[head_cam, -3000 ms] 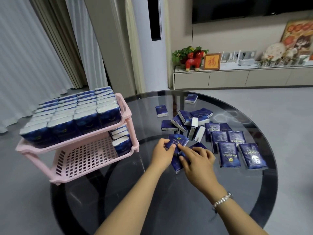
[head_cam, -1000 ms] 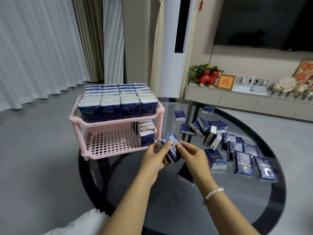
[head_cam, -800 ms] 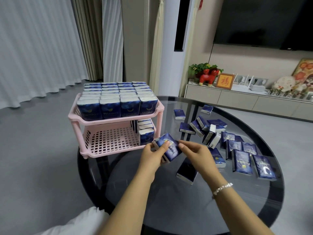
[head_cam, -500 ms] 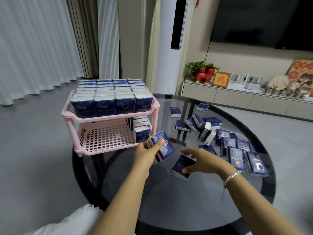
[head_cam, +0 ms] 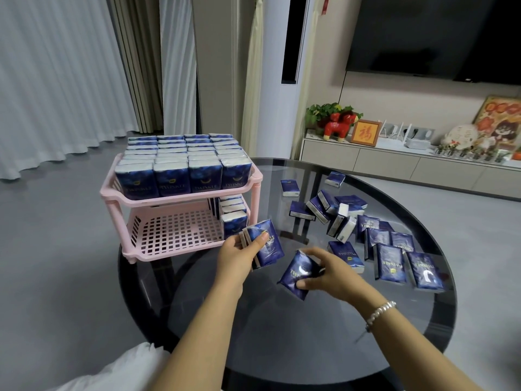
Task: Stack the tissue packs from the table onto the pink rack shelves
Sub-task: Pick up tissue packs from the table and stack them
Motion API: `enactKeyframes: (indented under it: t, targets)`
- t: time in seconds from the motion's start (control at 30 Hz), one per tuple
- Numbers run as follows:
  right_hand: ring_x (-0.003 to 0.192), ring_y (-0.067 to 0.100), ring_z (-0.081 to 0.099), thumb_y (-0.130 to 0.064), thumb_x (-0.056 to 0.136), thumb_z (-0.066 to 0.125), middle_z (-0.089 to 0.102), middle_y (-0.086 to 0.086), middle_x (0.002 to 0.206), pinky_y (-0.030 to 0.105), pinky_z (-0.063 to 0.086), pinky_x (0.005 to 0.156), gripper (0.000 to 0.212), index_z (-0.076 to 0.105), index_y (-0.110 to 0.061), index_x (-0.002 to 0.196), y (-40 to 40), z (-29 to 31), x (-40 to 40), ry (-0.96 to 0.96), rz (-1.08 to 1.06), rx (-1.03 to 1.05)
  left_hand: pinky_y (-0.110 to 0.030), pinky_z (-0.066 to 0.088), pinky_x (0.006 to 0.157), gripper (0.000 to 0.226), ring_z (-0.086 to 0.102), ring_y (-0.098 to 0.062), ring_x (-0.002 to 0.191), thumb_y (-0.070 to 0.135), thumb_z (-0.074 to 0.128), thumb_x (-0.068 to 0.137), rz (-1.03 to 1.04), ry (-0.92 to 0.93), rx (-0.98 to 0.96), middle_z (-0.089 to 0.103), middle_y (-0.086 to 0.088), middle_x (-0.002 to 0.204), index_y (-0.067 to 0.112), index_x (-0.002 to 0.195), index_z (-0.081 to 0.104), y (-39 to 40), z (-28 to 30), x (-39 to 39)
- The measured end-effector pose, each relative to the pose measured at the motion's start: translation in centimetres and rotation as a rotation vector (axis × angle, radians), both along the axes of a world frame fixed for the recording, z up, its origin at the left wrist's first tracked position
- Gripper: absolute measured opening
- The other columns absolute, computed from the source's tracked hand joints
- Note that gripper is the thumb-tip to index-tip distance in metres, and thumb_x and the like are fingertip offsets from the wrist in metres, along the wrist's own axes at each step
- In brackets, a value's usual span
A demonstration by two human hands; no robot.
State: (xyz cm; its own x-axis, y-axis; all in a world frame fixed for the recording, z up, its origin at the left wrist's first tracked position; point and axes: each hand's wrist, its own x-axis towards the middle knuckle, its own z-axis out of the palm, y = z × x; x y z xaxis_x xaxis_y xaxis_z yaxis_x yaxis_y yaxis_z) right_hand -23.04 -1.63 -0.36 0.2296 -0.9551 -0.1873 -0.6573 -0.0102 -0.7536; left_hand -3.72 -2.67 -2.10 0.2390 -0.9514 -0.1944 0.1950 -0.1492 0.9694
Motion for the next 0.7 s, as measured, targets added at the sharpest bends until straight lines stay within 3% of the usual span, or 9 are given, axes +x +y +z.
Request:
enactKeyframes:
  t: [0.13,0.23,0.3,0.43,0.53,0.7]
  targets:
    - [0.103,0.021,0.062,-0.012,0.083,0.067,0.065,0.010,0.109,0.029,0.053,0.085,0.048,0.054,-0.039,0.121,0.2,-0.5,-1.3,-0.267,-0.089,-0.045,-0.046,0.055,0.089,0.015,0.069,-0.022,0.092,0.026,0.077,0.078,-0.036,-0.018,0.007,0.073,-0.002,0.092,0.018,0.085,0.067,0.3,0.1,0.0]
    - [0.096,0.018,0.067,-0.008,0.083,0.066,0.071,0.007,0.099,0.027,0.053,0.078,0.036,0.054,-0.017,0.115,0.4,-0.3,-1.7,-0.507,-0.189,-0.055,-0.048,0.056,0.087,0.014,0.070,-0.025,0.094,0.026,0.078,0.076,-0.093,-0.054,0.013,0.074,-0.003,0.089,0.018,0.083,0.069,0.4,0.0,-0.2]
    - [0.094,0.019,0.068,-0.005,0.083,0.065,0.072,0.007,0.095,0.027,0.054,0.076,0.029,0.056,-0.015,0.108,0.5,0.1,-1.6,-0.569,-0.200,-0.095,-0.046,0.056,0.086,0.018,0.070,-0.024,0.093,0.026,0.079,0.075,-0.139,-0.060,0.025,0.075,-0.003,0.090,0.016,0.087,0.070,0.5,0.0,-0.5]
    - [0.096,0.014,0.067,-0.009,0.085,0.064,0.071,0.003,0.104,0.023,0.055,0.075,0.037,0.060,-0.021,0.119,0.3,0.3,-0.7,-0.593,-0.160,-0.152,-0.039,0.056,0.083,0.025,0.069,-0.018,0.085,0.024,0.077,0.077,-0.235,-0.028,0.067,0.072,-0.003,0.096,0.012,0.095,0.065,0.9,0.2,-1.2]
    - [0.094,0.009,0.068,-0.011,0.085,0.064,0.071,0.001,0.104,0.018,0.054,0.074,0.037,0.060,-0.019,0.121,0.2,0.3,0.1,-0.561,-0.167,-0.184,-0.041,0.057,0.084,0.054,0.069,-0.022,0.091,0.035,0.079,0.065,-0.300,-0.010,0.071,0.071,-0.009,0.105,0.007,0.107,0.063,1.0,0.3,-1.4]
    - [0.092,0.013,0.070,-0.012,0.084,0.066,0.072,0.004,0.102,0.021,0.055,0.075,0.037,0.062,-0.010,0.120,0.2,0.2,0.8,-0.594,-0.168,-0.189,-0.042,0.056,0.086,0.097,0.069,-0.024,0.097,0.060,0.085,0.036,-0.380,-0.023,0.069,0.071,-0.010,0.109,0.008,0.113,0.060,0.8,0.0,-1.7]
